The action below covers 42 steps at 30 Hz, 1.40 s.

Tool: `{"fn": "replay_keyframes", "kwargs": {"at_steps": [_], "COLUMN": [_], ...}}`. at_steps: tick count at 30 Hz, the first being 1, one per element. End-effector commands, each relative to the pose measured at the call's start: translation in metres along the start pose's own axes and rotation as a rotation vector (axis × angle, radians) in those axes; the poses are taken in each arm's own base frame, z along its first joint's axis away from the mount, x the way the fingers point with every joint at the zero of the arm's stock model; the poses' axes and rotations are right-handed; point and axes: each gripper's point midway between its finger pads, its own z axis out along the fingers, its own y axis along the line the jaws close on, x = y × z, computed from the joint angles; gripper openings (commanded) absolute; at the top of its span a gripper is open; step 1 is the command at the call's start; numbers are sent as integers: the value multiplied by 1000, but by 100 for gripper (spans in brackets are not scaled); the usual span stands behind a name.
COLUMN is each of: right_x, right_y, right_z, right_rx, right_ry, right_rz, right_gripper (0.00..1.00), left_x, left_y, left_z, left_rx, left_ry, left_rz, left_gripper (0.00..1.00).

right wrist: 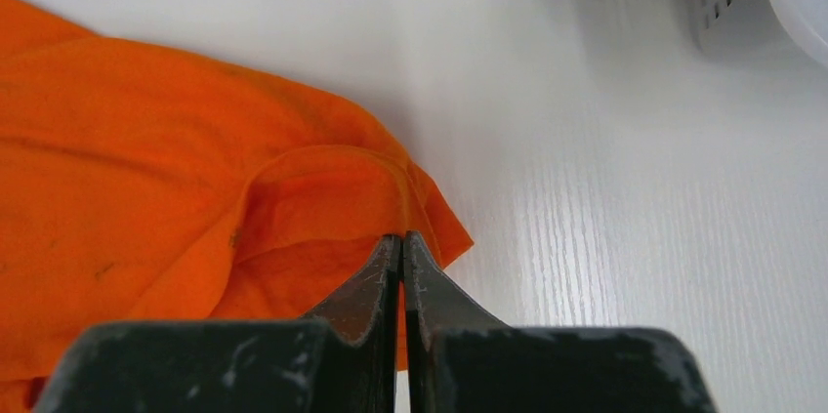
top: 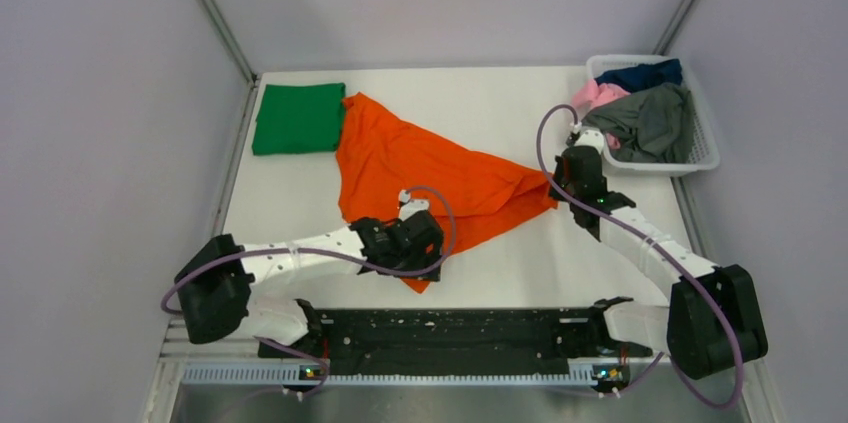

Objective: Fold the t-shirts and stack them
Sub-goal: Flatten out the tshirt

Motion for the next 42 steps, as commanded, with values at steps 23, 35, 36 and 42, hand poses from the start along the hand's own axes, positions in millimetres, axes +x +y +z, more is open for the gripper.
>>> {"fn": "replay_keyframes", "kwargs": {"at_steps": [23,35,36,42], "right_x": [-5,-64,-75,-139], "right_y": [6,23,25,40], "right_z": [-3,-56,-66,-138], "right_rx": [-47,-163,-180,-301], "right_ry": [-17,-172,-198,-367], "right_rz": [20,30,32,43], "right_gripper": [0,0,0,0], "left_x": [38,-116,-135,-204], "left_y": [30,60,59,54], "left_z": [52,-93,-117,-243], "left_rx": [-353,-540,-523,-346], "left_ry": [134,-510,-595,-939], "left_rz": [-79,-201,-214,-222], "left_gripper": [24,0,0,0]}}
